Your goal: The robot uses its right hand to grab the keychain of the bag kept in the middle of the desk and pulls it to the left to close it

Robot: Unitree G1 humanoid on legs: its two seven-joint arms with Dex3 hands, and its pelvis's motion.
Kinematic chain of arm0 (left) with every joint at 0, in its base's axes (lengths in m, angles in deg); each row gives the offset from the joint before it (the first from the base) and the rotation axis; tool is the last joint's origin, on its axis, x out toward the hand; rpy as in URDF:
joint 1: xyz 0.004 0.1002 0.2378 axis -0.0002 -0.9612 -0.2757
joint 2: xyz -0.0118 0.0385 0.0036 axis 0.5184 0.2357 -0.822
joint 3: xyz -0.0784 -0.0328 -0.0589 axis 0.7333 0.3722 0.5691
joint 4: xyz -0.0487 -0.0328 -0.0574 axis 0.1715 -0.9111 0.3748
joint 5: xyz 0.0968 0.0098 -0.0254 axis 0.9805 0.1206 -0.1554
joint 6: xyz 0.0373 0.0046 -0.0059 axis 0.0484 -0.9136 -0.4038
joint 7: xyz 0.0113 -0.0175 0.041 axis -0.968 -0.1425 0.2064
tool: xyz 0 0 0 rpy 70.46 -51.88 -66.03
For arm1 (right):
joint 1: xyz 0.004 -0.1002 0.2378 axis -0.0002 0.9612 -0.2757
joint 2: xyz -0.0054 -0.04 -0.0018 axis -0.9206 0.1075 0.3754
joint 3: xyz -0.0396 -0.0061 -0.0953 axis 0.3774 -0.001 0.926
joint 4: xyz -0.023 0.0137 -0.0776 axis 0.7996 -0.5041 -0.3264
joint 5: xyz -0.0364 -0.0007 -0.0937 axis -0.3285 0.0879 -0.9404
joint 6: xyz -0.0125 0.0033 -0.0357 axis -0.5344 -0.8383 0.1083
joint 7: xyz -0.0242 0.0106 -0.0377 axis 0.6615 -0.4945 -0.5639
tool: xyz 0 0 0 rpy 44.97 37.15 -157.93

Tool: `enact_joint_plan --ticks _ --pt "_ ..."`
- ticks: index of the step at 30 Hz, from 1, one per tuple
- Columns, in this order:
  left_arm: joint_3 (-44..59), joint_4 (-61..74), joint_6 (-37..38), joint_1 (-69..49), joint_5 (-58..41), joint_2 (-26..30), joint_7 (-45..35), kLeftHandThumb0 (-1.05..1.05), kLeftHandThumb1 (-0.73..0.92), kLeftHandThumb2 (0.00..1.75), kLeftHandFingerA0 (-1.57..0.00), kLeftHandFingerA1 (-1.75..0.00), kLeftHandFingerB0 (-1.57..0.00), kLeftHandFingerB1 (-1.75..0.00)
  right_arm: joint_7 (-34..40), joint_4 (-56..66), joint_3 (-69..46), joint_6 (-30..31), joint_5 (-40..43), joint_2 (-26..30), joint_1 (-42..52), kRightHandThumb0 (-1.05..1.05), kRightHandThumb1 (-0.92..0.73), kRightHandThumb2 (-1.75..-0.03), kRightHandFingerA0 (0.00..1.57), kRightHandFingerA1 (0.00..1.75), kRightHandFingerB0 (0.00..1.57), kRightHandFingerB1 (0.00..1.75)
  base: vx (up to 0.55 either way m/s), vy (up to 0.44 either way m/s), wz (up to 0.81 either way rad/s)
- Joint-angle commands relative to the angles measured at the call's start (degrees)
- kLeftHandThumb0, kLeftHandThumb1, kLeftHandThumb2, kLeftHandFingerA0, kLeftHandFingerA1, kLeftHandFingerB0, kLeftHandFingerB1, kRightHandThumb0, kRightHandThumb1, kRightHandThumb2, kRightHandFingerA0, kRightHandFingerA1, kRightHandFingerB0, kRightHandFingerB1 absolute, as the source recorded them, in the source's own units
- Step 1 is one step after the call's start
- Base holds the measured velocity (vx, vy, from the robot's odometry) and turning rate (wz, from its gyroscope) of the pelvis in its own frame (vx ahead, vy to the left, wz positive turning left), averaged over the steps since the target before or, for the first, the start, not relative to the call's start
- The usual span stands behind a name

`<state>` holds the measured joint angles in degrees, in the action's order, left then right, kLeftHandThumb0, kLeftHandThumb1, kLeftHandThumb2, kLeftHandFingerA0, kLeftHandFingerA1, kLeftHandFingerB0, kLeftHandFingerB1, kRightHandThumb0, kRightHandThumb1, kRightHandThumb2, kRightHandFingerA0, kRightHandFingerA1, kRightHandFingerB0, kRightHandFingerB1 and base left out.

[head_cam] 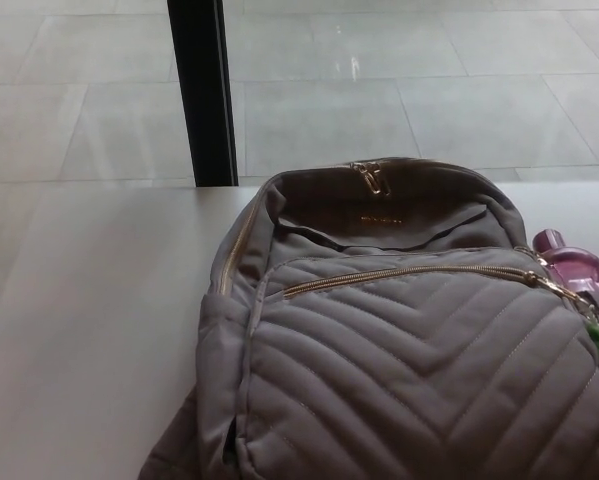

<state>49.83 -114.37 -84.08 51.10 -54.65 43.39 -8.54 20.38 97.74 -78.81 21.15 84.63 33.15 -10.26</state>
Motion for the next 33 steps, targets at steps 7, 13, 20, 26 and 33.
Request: enact_joint_plan --ticks 7,13,20,26,33 --pt "-0.1 -0.6 1.9 0.1 -0.6 0.7 -1.0 -0.65 0.74 0.62 -0.59 -0.52 -0.39 -0.38 -2.1 -1.0 1.8 -2.2 -3.8 2.2 -1.1 -0.48 -0.65 -0.60 0.66 0.69 0.28 0.33 0.00 0.000 0.00" --pt "0.2 -0.2 1.3 0.1 -1.1 0.6 -0.9 -0.67 0.73 0.61 -0.58 -0.53 -0.39 -0.38 -3.0 0.0 4.6 -1.4 -6.8 4.5 -1.0 -0.52 -0.54 -0.84 0.67 0.78 0.21 0.44 0.00 0.000 0.00" --pt "0.1 0.2 1.5 -0.1 -1.0 0.8 -1.3 -0.69 0.60 0.97 -0.54 -0.65 -0.32 -0.52 -1.8 2.4 6.8 -1.9 -10.5 4.8 -2.3 -0.48 -0.67 -0.60 0.74 0.78 0.17 0.27 0.00 0.000 0.00" --pt "0.0 0.1 2.2 -0.1 -0.9 0.9 -2.1 -0.66 0.78 0.63 -0.55 -0.52 -0.36 -0.38 -1.4 5.4 7.4 -1.9 -13.5 4.6 -2.6 -0.33 -0.54 -1.04 0.73 0.87 0.00 0.49 0.00 0.000 0.00" --pt "0.9 -0.5 1.6 -0.4 -1.5 0.7 -1.8 -0.67 0.62 1.00 -0.52 -0.63 -0.31 -0.51 -3.0 8.4 7.6 -0.2 -15.7 5.4 -4.8 -0.61 -0.56 -0.84 0.80 0.99 0.13 0.41 0.00 0.000 0.00"
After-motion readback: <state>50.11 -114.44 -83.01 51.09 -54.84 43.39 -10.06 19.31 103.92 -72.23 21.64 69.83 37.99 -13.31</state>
